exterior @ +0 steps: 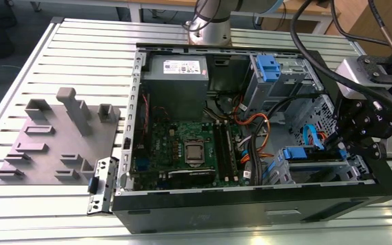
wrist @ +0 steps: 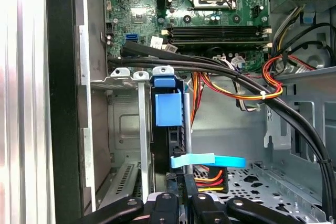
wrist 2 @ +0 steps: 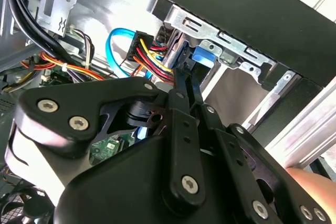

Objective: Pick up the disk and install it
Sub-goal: 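Insert the second disk wire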

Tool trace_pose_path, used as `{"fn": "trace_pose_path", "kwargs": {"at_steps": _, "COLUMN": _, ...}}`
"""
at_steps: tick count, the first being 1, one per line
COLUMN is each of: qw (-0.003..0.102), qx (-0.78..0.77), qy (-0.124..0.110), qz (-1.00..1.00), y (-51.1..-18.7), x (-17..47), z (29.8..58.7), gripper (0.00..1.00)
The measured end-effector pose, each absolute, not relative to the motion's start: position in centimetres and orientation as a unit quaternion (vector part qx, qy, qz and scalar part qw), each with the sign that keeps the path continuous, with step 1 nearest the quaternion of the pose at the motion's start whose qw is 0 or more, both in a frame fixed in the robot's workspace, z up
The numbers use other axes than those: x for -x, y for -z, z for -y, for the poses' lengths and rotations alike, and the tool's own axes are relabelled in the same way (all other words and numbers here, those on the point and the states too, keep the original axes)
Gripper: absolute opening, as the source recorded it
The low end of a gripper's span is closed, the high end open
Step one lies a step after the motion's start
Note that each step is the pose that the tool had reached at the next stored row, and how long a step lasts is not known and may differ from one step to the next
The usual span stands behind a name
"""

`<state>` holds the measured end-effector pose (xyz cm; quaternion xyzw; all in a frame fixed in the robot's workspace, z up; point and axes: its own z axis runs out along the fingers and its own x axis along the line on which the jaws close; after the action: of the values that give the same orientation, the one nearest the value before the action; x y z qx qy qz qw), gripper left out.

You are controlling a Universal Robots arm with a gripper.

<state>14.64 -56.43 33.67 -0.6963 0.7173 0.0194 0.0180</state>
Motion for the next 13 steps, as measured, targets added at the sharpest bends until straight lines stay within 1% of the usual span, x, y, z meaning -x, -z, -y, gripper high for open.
{"fn": "trace_pose_path", "kwargs": {"at_steps": 13, "qw": 0.018, "qx": 0.696, "qy": -0.019, "qz": -0.717, "y": -33.2, "x": -14.64, "z": 56.43, "gripper": 0.16}}
